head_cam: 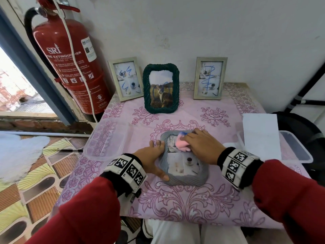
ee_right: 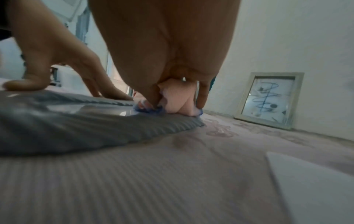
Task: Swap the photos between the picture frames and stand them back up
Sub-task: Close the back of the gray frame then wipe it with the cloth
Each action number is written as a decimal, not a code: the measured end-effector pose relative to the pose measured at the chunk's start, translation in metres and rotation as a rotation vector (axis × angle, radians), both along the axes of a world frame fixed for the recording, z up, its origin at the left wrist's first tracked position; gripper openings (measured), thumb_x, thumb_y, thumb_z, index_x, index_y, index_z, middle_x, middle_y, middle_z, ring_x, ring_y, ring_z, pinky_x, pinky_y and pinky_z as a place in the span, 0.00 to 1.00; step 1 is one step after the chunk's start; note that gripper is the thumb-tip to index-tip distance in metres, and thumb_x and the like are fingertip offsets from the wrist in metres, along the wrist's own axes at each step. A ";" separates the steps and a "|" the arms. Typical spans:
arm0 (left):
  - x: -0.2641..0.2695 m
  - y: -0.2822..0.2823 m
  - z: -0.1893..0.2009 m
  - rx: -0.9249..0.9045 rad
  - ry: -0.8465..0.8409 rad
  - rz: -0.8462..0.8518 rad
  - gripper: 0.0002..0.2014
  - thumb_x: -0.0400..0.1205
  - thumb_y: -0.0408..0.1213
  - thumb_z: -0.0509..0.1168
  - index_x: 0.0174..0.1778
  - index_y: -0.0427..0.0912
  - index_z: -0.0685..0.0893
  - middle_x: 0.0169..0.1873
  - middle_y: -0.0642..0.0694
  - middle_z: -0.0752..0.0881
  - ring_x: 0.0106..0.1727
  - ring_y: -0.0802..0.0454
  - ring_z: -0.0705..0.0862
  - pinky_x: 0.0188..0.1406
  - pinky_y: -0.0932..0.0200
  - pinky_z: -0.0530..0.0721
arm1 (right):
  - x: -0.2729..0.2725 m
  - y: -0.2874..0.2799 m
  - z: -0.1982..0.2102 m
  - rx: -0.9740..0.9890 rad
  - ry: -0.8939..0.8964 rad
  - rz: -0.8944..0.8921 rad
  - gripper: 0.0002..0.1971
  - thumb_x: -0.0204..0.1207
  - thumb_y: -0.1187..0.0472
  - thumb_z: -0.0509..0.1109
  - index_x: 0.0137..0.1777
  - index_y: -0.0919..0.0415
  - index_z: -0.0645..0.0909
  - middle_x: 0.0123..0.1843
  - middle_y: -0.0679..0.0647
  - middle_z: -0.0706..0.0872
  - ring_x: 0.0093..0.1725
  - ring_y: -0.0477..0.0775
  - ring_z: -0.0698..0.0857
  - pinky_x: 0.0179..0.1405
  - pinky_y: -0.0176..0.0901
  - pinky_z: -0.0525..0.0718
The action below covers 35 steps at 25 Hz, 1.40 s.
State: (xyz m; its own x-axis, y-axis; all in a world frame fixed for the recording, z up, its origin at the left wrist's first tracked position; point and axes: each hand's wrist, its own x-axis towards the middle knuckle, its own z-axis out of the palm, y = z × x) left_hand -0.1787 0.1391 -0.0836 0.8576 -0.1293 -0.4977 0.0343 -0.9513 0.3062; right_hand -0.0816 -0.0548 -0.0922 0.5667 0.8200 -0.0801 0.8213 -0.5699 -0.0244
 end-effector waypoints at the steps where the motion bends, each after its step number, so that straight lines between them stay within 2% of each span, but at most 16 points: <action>1: 0.001 -0.001 0.000 0.011 0.004 0.000 0.60 0.67 0.54 0.76 0.82 0.36 0.41 0.82 0.36 0.42 0.83 0.39 0.40 0.83 0.50 0.52 | 0.002 0.005 -0.001 -0.007 0.010 -0.002 0.20 0.81 0.62 0.55 0.73 0.54 0.68 0.69 0.53 0.76 0.62 0.56 0.70 0.59 0.47 0.64; 5: 0.002 -0.004 0.003 0.005 0.005 -0.007 0.60 0.67 0.52 0.77 0.82 0.34 0.43 0.82 0.34 0.45 0.83 0.38 0.45 0.83 0.52 0.52 | -0.005 0.014 -0.006 0.039 0.138 0.061 0.25 0.77 0.64 0.62 0.75 0.55 0.69 0.69 0.53 0.76 0.61 0.56 0.71 0.62 0.49 0.67; 8: 0.002 -0.004 0.006 -0.037 -0.033 -0.005 0.55 0.67 0.50 0.78 0.81 0.37 0.52 0.79 0.37 0.59 0.80 0.41 0.60 0.79 0.56 0.59 | -0.026 0.018 -0.007 0.075 0.177 0.135 0.22 0.76 0.63 0.64 0.71 0.55 0.73 0.65 0.51 0.78 0.59 0.54 0.71 0.63 0.51 0.71; 9: 0.002 -0.004 0.006 -0.033 -0.038 -0.008 0.54 0.67 0.50 0.78 0.81 0.36 0.52 0.79 0.37 0.59 0.79 0.42 0.61 0.79 0.57 0.59 | -0.034 0.017 -0.007 0.069 0.168 0.154 0.21 0.76 0.61 0.64 0.70 0.55 0.73 0.65 0.50 0.78 0.59 0.53 0.72 0.62 0.50 0.71; 12: 0.001 -0.005 0.006 0.024 -0.028 -0.010 0.59 0.67 0.51 0.77 0.81 0.31 0.45 0.82 0.33 0.50 0.83 0.39 0.50 0.81 0.56 0.52 | -0.053 0.009 -0.006 0.073 0.159 0.185 0.19 0.76 0.60 0.62 0.67 0.56 0.75 0.64 0.51 0.78 0.61 0.53 0.73 0.61 0.49 0.72; 16: 0.000 -0.003 0.003 0.025 -0.003 0.014 0.60 0.68 0.52 0.77 0.81 0.33 0.42 0.82 0.33 0.43 0.83 0.37 0.41 0.83 0.51 0.48 | -0.068 -0.015 -0.006 0.076 0.145 0.202 0.21 0.77 0.61 0.60 0.70 0.52 0.73 0.65 0.48 0.77 0.61 0.51 0.72 0.64 0.43 0.70; 20: 0.000 0.000 0.000 -0.007 -0.008 0.017 0.60 0.68 0.54 0.76 0.82 0.35 0.42 0.82 0.34 0.43 0.83 0.38 0.39 0.83 0.51 0.47 | -0.065 -0.026 -0.006 0.054 0.065 0.184 0.21 0.78 0.60 0.57 0.71 0.51 0.71 0.67 0.47 0.76 0.64 0.51 0.71 0.71 0.43 0.61; 22: 0.000 0.001 -0.002 -0.009 -0.009 0.013 0.60 0.68 0.54 0.76 0.82 0.36 0.42 0.82 0.35 0.43 0.83 0.38 0.39 0.82 0.52 0.47 | -0.059 -0.022 -0.007 0.036 0.039 0.160 0.21 0.79 0.57 0.56 0.72 0.50 0.69 0.69 0.47 0.75 0.67 0.52 0.71 0.76 0.47 0.60; 25: 0.002 0.002 -0.004 -0.022 -0.011 0.011 0.59 0.68 0.54 0.76 0.82 0.36 0.42 0.82 0.35 0.44 0.83 0.39 0.40 0.81 0.54 0.48 | -0.047 -0.016 -0.008 -0.023 -0.018 0.109 0.23 0.81 0.55 0.53 0.77 0.49 0.64 0.74 0.48 0.72 0.71 0.53 0.69 0.75 0.50 0.61; 28: 0.002 0.002 -0.004 -0.014 -0.009 0.014 0.60 0.67 0.54 0.76 0.82 0.37 0.42 0.82 0.35 0.43 0.83 0.39 0.40 0.82 0.53 0.48 | -0.034 -0.004 -0.006 -0.029 -0.026 0.060 0.24 0.80 0.55 0.54 0.78 0.50 0.63 0.76 0.50 0.70 0.73 0.55 0.68 0.73 0.52 0.61; 32: 0.000 0.000 -0.002 -0.027 -0.008 0.033 0.59 0.68 0.53 0.76 0.82 0.38 0.41 0.82 0.36 0.43 0.83 0.40 0.40 0.81 0.53 0.47 | -0.021 0.013 0.002 -0.009 0.070 -0.018 0.27 0.78 0.58 0.58 0.78 0.51 0.63 0.76 0.52 0.70 0.73 0.56 0.67 0.74 0.53 0.62; 35: -0.001 -0.001 -0.001 -0.017 -0.008 0.038 0.59 0.68 0.53 0.76 0.82 0.37 0.41 0.82 0.36 0.43 0.83 0.40 0.41 0.82 0.53 0.48 | -0.020 0.013 0.007 0.037 0.313 -0.116 0.28 0.79 0.58 0.59 0.80 0.50 0.61 0.81 0.52 0.64 0.78 0.58 0.60 0.78 0.53 0.59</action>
